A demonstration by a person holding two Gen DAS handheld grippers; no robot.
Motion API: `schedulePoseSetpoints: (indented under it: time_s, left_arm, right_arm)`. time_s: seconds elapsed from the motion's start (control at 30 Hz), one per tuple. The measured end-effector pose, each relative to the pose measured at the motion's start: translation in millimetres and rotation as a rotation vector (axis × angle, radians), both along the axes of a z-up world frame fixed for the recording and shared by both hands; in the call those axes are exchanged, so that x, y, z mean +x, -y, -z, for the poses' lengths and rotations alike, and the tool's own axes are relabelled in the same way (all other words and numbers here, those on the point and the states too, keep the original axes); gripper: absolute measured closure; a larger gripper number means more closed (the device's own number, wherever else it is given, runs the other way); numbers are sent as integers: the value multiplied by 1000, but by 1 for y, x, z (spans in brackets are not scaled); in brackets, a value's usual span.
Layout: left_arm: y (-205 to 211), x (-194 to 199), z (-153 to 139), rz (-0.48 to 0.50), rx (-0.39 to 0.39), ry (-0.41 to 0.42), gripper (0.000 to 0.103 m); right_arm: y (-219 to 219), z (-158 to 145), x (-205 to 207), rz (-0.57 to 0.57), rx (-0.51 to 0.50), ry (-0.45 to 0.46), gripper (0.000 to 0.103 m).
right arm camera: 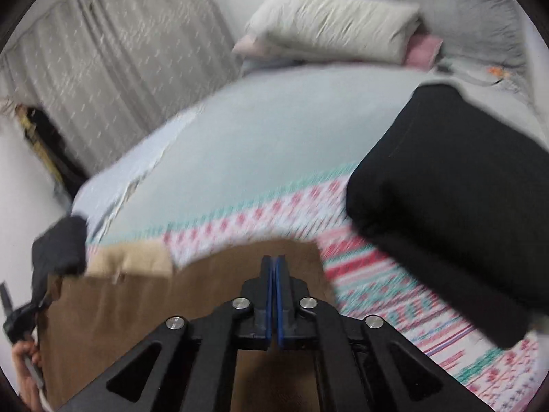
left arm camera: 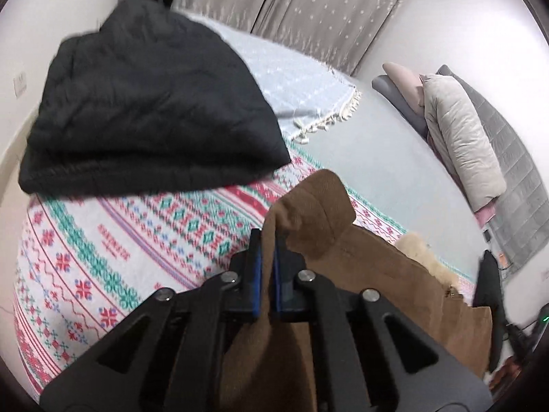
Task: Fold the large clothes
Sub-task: 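Lay the folded coat edge down with both grippers and open them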
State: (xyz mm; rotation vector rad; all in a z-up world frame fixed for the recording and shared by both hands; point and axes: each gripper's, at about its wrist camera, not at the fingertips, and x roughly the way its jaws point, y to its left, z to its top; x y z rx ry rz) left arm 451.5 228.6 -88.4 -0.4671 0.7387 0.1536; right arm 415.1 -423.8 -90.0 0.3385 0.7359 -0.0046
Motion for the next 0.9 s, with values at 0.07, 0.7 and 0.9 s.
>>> schedulePoseSetpoints:
  time_s: [0.07,0.7,0.9]
  left_arm:
    - [8,6,12,3,64,-48,96]
    - [12,-42,-28,-14,53,11,46]
    - [76,-96,-66,195,168,46,29]
  right_arm:
    - [0,5,1,-4,4,-18,103]
    - [-29,36,2,-51,-32,-185,79]
    - [-62,5,-49,-146,-131,-156,55]
